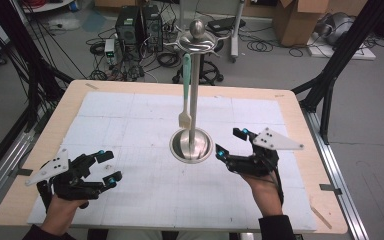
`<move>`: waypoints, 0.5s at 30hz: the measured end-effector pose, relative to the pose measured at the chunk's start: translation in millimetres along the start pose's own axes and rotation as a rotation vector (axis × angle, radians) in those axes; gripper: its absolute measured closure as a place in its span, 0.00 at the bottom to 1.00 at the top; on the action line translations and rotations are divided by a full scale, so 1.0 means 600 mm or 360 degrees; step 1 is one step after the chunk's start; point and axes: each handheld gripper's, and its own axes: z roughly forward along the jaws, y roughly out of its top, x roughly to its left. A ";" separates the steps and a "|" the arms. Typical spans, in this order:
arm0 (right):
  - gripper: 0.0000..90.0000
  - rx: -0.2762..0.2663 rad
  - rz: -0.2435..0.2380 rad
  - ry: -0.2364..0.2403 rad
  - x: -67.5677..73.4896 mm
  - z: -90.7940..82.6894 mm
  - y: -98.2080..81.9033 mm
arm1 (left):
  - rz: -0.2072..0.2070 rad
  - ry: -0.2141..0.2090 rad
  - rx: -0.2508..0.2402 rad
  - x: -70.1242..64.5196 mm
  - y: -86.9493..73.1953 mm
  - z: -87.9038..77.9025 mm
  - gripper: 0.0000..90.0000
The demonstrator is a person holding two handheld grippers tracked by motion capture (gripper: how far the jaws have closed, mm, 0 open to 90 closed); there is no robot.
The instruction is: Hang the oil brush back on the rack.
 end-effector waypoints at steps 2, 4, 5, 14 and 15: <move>0.24 0.0029 -0.0009 -0.0031 0.000 -0.016 -0.020 | -0.0003 0.0007 -0.0001 0.000 0.000 0.001 0.26; 0.24 0.0020 -0.0019 -0.0064 0.002 -0.038 -0.049 | 0.0007 0.0012 0.0001 0.000 -0.001 0.001 0.26; 0.24 0.0020 -0.0019 -0.0064 0.002 -0.038 -0.049 | 0.0006 0.0015 0.0000 0.000 -0.001 0.001 0.26; 0.23 0.0055 -0.0114 -0.0105 0.014 -0.047 -0.090 | 0.0011 0.0038 -0.0009 0.003 -0.002 -0.002 0.26; 0.23 0.0056 -0.0097 -0.0094 0.016 -0.046 -0.100 | 0.0010 0.0039 -0.0011 0.003 -0.002 -0.002 0.26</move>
